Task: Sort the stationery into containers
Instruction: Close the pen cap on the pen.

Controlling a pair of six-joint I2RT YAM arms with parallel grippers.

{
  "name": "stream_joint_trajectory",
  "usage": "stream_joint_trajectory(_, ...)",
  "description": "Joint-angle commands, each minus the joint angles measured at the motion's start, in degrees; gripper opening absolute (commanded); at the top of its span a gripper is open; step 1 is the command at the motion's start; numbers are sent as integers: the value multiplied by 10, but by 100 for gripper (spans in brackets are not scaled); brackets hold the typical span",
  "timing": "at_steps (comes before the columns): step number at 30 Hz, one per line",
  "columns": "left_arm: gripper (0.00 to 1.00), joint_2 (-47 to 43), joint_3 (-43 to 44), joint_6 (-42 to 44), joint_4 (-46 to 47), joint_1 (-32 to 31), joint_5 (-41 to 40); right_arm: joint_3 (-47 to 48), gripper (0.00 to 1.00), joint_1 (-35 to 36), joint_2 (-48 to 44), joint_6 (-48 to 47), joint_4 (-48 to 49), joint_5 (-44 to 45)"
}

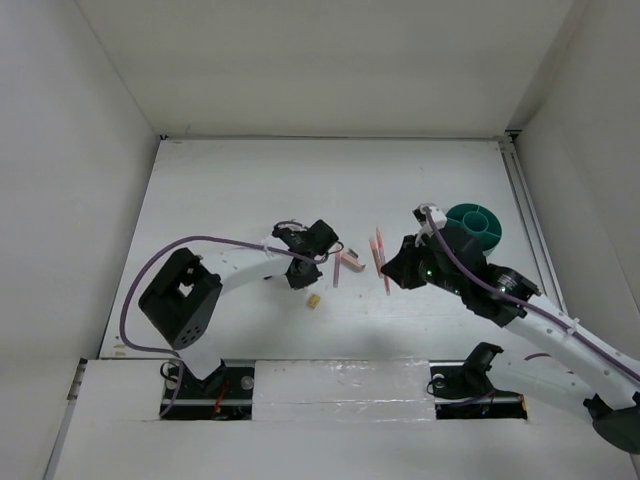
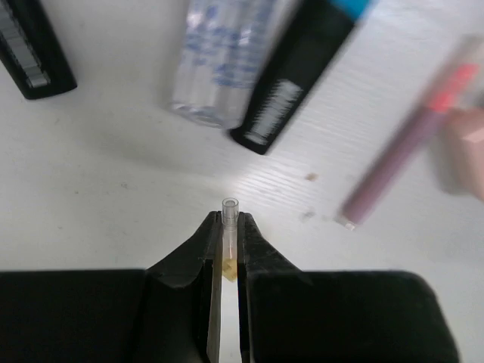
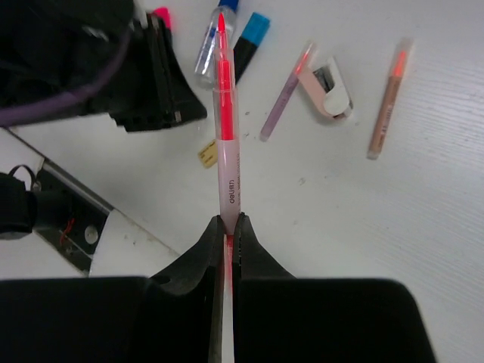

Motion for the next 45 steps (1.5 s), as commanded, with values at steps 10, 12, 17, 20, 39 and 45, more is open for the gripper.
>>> stream_joint_trajectory(10,0,-162,251,381,72,94,36,-47,0,65,84,49,271,-129)
stream_joint_trajectory(12,0,-206,233,406,108,120,117,-52,0,82,91,68,347,-140)
stream_joint_trajectory(17,0,-295,176,419,199,141,183,-67,0,114,129,81,477,-193)
stream_joint_trajectory(20,0,-359,108,411,269,146,215,-59,0,127,165,68,524,-200)
stream_joint_trajectory(39,0,-425,46,396,309,146,276,-8,0,119,206,38,535,-123)
stream_joint_trajectory(45,0,-435,46,401,304,146,265,-8,0,98,193,32,523,-134)
